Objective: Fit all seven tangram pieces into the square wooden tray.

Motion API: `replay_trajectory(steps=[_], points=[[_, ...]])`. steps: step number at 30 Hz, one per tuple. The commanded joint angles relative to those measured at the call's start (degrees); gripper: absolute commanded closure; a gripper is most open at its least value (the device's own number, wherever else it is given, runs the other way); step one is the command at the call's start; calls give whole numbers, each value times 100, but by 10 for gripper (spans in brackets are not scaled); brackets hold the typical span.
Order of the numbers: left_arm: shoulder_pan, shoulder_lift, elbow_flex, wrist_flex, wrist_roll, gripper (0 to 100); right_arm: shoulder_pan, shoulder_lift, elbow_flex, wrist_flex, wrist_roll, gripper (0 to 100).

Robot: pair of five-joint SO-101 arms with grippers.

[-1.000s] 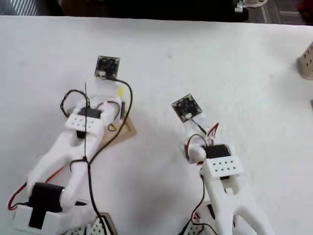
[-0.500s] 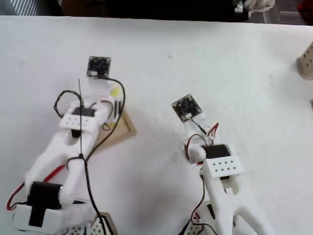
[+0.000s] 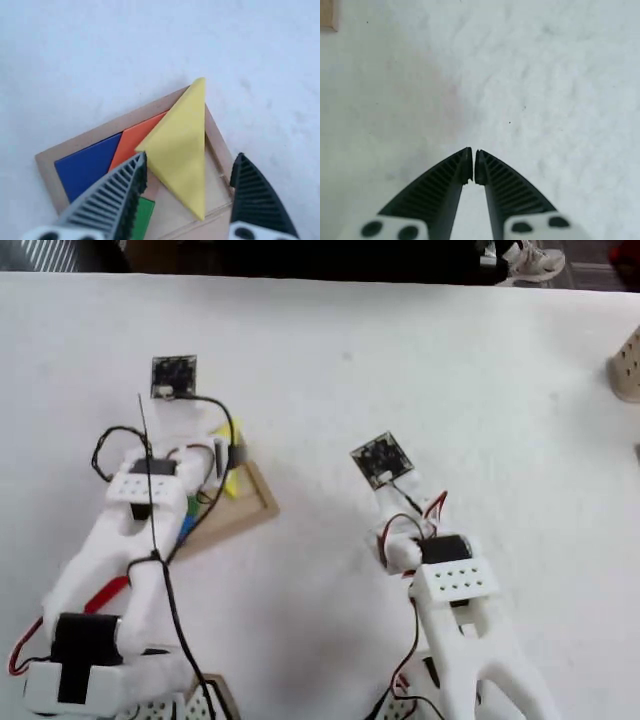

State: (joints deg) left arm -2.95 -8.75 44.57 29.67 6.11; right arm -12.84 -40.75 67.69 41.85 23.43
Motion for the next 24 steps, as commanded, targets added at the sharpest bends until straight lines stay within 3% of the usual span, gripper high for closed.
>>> replay_trajectory(steps=[1, 6, 24], points=[[-286, -365, -299, 229, 44, 728, 31, -22, -53, -119, 9, 981], [-295, -804, -264, 598, 35, 727, 31, -22, -53, -127, 9, 981], [-585, -875, -325, 642, 290, 732, 31, -22, -26, -233, 9, 981]])
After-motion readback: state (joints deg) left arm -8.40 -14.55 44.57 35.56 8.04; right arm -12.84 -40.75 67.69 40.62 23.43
